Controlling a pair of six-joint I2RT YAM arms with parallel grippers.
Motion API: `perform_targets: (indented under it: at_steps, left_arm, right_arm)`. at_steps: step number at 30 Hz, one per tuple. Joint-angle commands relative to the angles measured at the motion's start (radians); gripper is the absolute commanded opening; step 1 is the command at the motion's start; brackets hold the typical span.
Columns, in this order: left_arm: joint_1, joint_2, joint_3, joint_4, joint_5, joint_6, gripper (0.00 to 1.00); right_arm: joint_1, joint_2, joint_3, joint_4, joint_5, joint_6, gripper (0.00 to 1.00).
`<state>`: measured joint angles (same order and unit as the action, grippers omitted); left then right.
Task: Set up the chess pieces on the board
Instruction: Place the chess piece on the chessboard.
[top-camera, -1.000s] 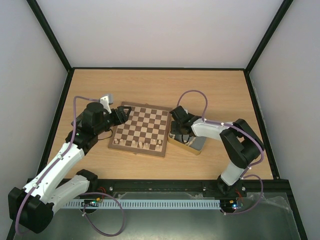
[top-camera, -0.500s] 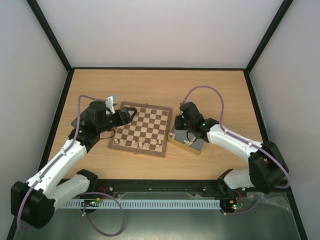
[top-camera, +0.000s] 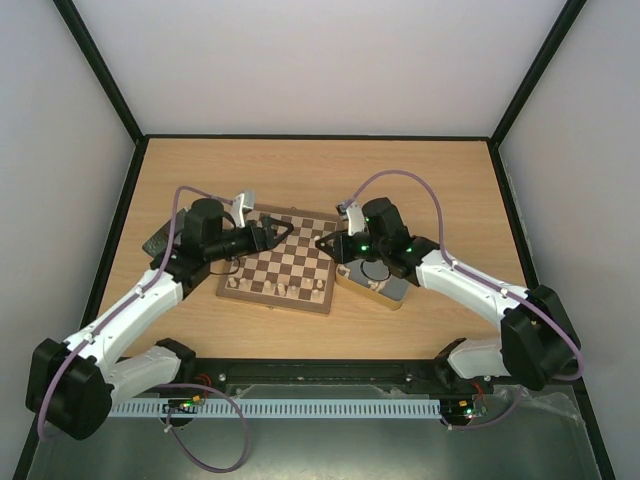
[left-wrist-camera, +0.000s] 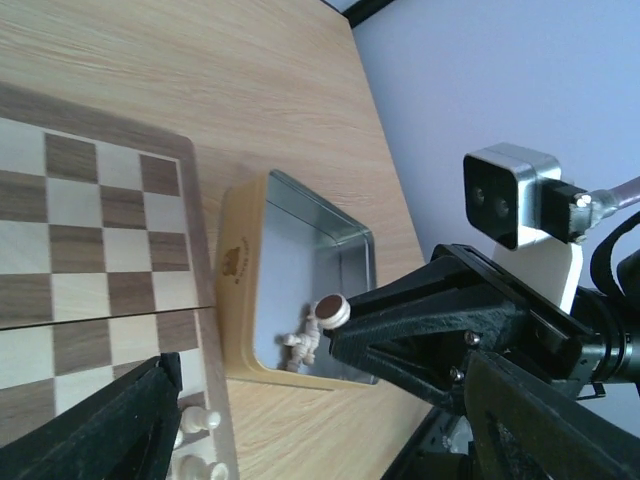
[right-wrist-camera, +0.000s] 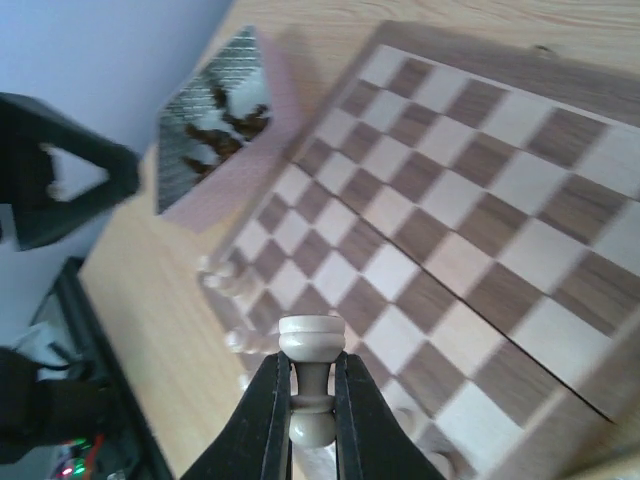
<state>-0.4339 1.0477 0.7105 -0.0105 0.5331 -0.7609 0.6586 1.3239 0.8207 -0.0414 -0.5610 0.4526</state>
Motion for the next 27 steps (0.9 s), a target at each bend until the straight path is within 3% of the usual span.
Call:
perform_targets:
  at_steps: [1, 9, 20, 27]
  left_arm:
    - [-0.022, 0.015, -0.015, 0.067, 0.032, -0.057, 0.78]
    - [-0.026, -0.032, -0.007, -0.068, -0.24, -0.004, 0.75]
    - [-0.026, -0.078, -0.052, -0.122, -0.344, 0.042, 0.74]
    - [-0.026, -0.096, -0.083, -0.124, -0.373, 0.075, 0.75]
  right_arm:
    - [0.012, 0.016, 0.034, 0.113, -0.142, 0.043, 0.03]
    - [0.032, 0.248, 0.247, -0.28, 0.002, 0.127, 0.03]
    - [0.057, 0.472, 0.47, -0.66, 0.185, 0.079, 0.04]
    - [0.075, 0.564, 0.594, -0.81, 0.262, 0.059, 0.05]
